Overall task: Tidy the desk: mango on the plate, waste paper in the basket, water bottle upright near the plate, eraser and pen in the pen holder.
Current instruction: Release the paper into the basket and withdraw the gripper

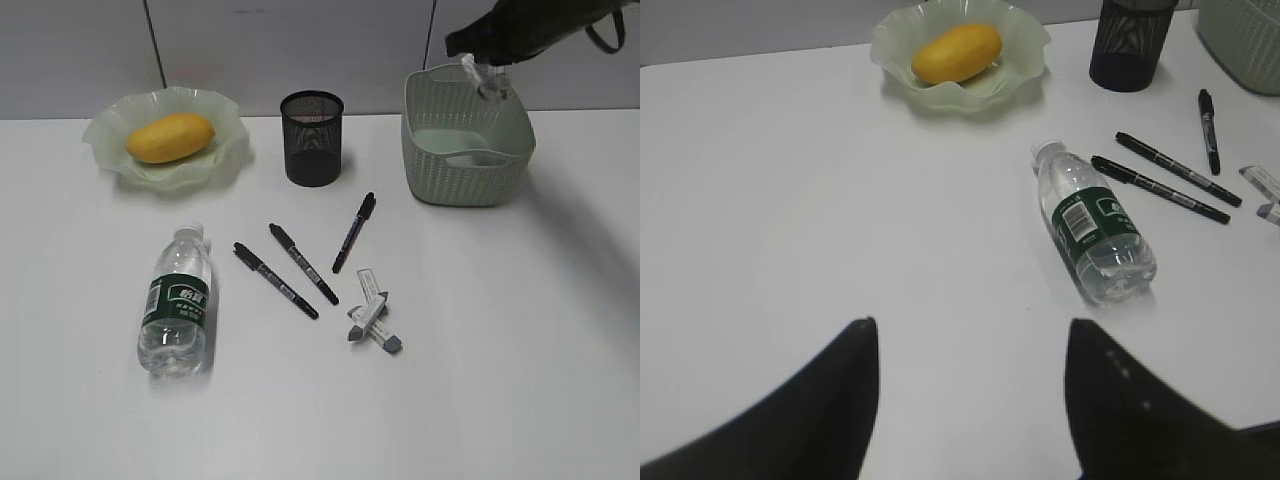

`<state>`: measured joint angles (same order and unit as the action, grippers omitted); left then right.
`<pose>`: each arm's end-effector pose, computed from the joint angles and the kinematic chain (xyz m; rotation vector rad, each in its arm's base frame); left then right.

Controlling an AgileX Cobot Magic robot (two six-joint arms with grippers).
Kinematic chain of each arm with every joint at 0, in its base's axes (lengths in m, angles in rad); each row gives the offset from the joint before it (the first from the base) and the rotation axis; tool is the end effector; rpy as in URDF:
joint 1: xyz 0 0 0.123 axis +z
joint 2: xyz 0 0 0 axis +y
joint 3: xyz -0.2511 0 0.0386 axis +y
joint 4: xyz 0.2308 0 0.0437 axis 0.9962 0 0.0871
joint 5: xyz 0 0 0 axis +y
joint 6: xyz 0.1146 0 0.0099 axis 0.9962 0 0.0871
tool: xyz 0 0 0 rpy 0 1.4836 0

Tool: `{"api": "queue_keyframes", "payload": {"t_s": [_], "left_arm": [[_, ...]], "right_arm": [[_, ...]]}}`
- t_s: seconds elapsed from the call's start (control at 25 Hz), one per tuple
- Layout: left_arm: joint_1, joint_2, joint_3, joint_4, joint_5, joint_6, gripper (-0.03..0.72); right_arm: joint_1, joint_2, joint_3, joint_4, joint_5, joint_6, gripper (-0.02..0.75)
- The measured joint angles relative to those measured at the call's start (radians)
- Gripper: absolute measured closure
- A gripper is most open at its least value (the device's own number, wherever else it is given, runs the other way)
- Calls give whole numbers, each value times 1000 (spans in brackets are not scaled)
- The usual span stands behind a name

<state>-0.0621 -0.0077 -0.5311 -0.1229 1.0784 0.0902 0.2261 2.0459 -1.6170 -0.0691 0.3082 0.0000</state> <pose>0.0264 -0.0141 0.2658 0.1634 2.0130 -0.1285 0.4574 0.1027 0.2028 -0.3116 2.1987 0.0650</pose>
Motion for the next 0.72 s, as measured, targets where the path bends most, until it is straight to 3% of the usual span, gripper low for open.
{"api": "queue_keyframes", "payload": {"t_s": [0.16,0.2,0.36,0.44,0.56,0.72], "left_arm": [[0,0,0,2,-3,10,242],[0,0,0,7,-5,12,242],[0,0,0,11,-5,16,242],[0,0,0,11,-5,16,242],[0,0,0,11,-5,18,239],[0,0,0,11,-5,18,186]], "right_arm": [[-9,48,-2,-8,-40,-8,680],[-9,50,-2,-8,-48,-8,636],[-9,50,-2,-10,-87,-9,335],[-9,50,-7,-10,-91,-9,244],[-9,49,-21,-13,-72,-9,192],[-9,19,-46,-9,7,-9,179]]}}
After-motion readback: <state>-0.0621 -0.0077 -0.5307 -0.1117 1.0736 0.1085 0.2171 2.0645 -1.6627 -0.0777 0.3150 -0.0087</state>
